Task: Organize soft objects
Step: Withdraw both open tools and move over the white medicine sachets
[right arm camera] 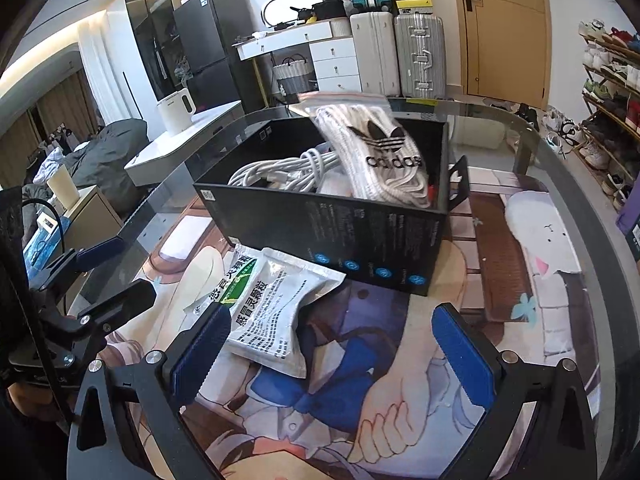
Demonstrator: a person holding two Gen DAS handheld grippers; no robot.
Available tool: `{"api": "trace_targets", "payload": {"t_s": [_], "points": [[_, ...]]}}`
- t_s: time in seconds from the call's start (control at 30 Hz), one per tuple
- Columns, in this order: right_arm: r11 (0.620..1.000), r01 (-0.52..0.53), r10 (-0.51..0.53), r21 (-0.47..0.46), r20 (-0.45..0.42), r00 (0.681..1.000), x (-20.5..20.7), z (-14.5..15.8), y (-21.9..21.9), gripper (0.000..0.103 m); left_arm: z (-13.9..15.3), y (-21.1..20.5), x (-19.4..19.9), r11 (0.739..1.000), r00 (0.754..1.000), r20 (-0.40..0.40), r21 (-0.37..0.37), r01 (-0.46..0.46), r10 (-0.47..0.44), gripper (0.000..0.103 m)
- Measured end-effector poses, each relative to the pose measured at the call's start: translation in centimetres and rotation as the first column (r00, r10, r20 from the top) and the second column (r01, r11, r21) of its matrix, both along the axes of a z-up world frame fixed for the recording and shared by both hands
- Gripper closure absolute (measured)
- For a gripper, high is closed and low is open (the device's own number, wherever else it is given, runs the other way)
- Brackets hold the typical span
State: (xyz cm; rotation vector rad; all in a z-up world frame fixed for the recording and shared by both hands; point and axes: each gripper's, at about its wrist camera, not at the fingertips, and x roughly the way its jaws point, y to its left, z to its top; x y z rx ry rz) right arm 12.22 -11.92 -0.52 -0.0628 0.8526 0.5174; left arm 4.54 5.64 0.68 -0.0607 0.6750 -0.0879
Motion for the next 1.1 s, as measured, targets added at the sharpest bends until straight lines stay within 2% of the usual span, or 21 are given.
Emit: {"api": "trace_targets", "payload": {"t_s": [0.5,0.87,1.1], "points": [[0.999,-0.003,0.0,-0.032,-0.079,0.997,1.9,-1.6,3.3,0.001,-0.1,0.7,-0.7,1.0,0.999,-0.036,-0.018,-0.01,0.01,0.0],[0.994,0.01,-0.02,-0.107,-0.097,0.995,2.4,-3.0,6.0,0.001,-0.5,1.3,-0.7,0.999,0.999,-0.048,-0.025,-0.02,0.019,0.0],[0.99,0.028,-0.042,-0.142,-0.096,0.994,2.2,-3.3,5.3,0.001,-0.7,1.4,-0.5,0.999,0.999,-0.049,-0.032,-0.024,0.022,0.0]]}}
